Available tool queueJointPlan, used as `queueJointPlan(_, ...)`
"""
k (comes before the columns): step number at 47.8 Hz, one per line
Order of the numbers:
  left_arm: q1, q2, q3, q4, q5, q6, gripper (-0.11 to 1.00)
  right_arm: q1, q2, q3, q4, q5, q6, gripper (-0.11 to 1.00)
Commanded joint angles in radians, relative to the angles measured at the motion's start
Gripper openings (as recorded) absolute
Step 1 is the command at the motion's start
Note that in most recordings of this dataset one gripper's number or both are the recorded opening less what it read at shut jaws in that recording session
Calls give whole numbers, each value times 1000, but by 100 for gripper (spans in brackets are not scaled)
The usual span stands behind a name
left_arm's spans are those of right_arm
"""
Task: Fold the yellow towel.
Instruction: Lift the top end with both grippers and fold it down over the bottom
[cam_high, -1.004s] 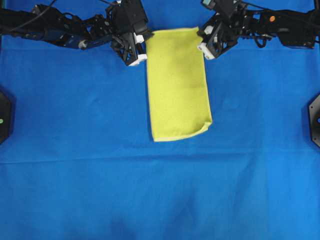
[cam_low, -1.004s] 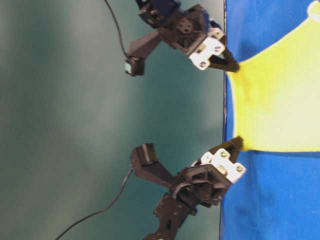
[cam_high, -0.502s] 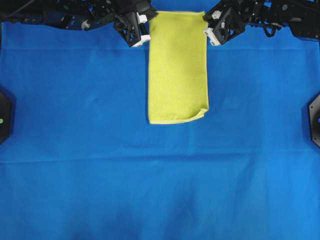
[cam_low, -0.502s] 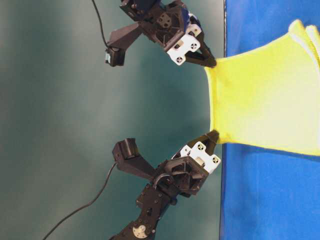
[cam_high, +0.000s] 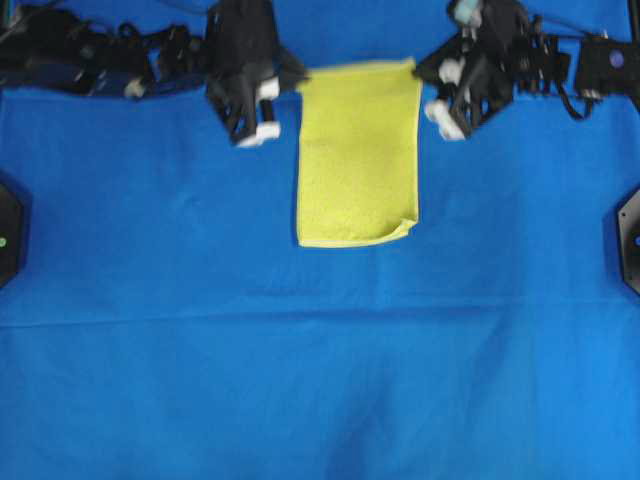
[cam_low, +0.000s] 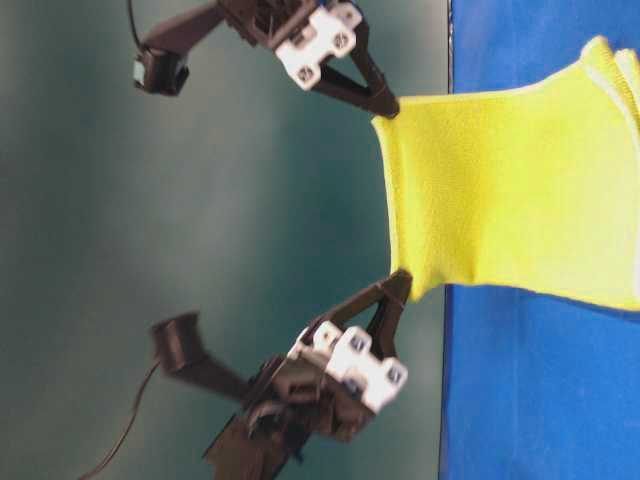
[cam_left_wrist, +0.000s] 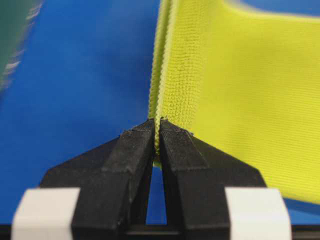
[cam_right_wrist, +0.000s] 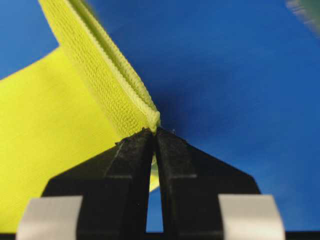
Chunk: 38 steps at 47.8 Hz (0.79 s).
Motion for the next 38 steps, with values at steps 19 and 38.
queueJointPlan(19, -256, -34, 75, 0, 34, -146, 3, 258, -40, 40, 11, 123, 103, 4)
queueJointPlan(38, -282, 91, 72, 2, -34, -167, 3, 273, 89, 60, 11, 15, 114, 4)
